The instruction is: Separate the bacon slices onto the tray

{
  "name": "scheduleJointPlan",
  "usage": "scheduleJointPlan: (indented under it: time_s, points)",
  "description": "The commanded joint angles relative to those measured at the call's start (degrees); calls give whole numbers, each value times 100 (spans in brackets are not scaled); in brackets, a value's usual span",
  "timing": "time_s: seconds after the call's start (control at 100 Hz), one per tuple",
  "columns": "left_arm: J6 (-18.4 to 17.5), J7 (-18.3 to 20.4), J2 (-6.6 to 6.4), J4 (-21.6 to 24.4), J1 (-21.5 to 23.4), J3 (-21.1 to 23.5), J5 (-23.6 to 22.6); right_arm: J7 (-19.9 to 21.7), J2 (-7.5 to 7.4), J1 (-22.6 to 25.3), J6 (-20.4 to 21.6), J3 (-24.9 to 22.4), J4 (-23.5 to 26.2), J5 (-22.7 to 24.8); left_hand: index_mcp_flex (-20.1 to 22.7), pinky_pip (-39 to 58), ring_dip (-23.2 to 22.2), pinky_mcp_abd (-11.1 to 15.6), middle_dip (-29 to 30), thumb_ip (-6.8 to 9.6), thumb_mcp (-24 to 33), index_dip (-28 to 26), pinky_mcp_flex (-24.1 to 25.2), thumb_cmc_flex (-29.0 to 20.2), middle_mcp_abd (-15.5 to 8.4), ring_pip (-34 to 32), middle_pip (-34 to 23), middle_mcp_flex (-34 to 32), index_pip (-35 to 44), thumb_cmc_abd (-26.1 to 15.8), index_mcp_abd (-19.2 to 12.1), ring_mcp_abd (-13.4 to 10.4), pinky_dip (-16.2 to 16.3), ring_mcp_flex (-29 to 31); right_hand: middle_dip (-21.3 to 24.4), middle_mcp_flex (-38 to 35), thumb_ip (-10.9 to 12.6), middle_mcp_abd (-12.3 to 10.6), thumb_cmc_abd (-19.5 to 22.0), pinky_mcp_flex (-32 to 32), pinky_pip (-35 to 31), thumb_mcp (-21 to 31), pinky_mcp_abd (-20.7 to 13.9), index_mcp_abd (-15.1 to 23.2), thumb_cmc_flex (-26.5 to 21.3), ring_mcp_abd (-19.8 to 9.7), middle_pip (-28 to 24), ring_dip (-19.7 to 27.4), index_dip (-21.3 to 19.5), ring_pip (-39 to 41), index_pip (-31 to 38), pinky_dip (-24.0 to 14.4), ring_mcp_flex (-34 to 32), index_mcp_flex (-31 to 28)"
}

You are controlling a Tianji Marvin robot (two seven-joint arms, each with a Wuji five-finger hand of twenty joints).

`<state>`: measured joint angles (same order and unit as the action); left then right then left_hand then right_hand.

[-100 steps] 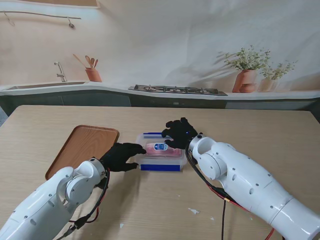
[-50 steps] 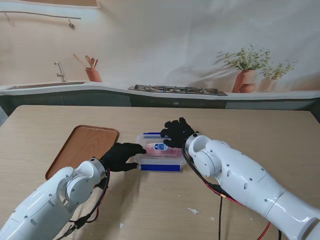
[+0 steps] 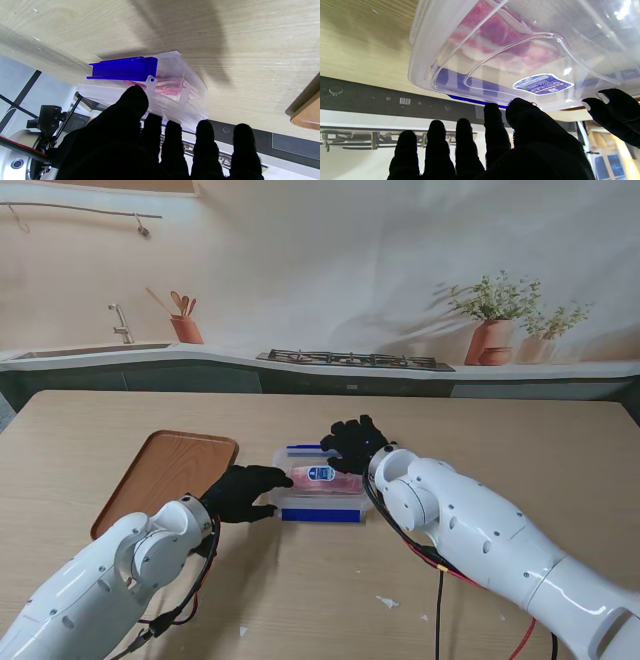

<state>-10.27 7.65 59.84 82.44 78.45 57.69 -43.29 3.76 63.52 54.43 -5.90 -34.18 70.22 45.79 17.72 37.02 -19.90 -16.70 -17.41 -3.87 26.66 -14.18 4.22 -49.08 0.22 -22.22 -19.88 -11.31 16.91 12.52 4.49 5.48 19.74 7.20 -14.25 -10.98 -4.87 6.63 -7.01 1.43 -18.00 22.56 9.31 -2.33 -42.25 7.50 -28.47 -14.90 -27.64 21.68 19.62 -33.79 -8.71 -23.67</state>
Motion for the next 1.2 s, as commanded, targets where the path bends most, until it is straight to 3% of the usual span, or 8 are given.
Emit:
scheduleJointPlan:
  time_s: [0.0, 0.66, 0.83, 0.86, 0.96, 1.19]
  points:
    - [16, 211, 1, -205, 107, -106, -42, 99, 45, -2, -43, 30, -27, -2, 485, 18, 79, 8, -38, 111, 21, -89, 31, -1, 284, 35, -308, -218, 466, -162, 83, -117, -118, -51, -32, 75, 241, -91, 303, 126, 69, -81, -66, -123, -188, -78, 65, 14, 8, -21, -38, -80, 217, 81]
    - [12, 272, -12, -265, 50, -178, -38, 285, 144, -384, -461, 550, -364, -217, 468, -15, 79, 9, -43, 137, 182, -92, 28, 168, 261, 49, -318, -221, 473, -40, 93, -119, -134, -54, -53, 91, 243, -77, 260, 169, 78, -81, -66, -324, -138, -70, 4, 37, 18, -65, -17, -101, 228, 113]
    - [-20, 283, -19, -266, 43, -177, -74, 291, 175, -464, -579, 679, -469, -250, 471, -15, 76, 9, -48, 139, 243, -98, 28, 214, 258, 48, -327, -235, 484, -17, 90, -123, -133, -52, -25, 100, 240, -47, 242, 186, 78, -161, -57, -371, -65, -55, 61, 65, 165, -120, -346, -111, 236, 682]
    - [-24, 278, -18, -271, 40, -178, -70, 286, 180, -476, -590, 700, -488, -252, 472, -15, 75, 9, -48, 138, 250, -99, 28, 217, 262, 47, -328, -238, 486, -15, 99, -121, -133, -52, 107, 108, 252, -56, 244, 193, 78, -194, -60, -398, -52, -52, 338, 81, 247, -149, -454, -118, 225, 751]
    - [-31, 268, -17, -284, 33, -182, -65, 244, 199, -487, -585, 716, -543, -274, 475, -15, 74, 9, -49, 134, 270, -101, 28, 226, 262, 46, -328, -239, 491, -15, 104, -120, -133, -52, 193, 105, 259, -57, 229, 205, 80, -285, -60, -350, 19, -53, 550, 102, 341, -193, -588, -127, 230, 1051]
    - [-63, 226, -10, -296, 36, -173, -60, 22, 177, -354, -422, 505, -471, -138, 420, -16, 75, 9, -49, 122, 273, -97, 28, 264, 258, 50, -324, -222, 475, -35, 49, -115, -133, -56, 191, 88, 260, -52, 162, 207, 81, -407, -58, -301, 169, -47, 582, 104, 329, -197, -476, -134, 222, 1081]
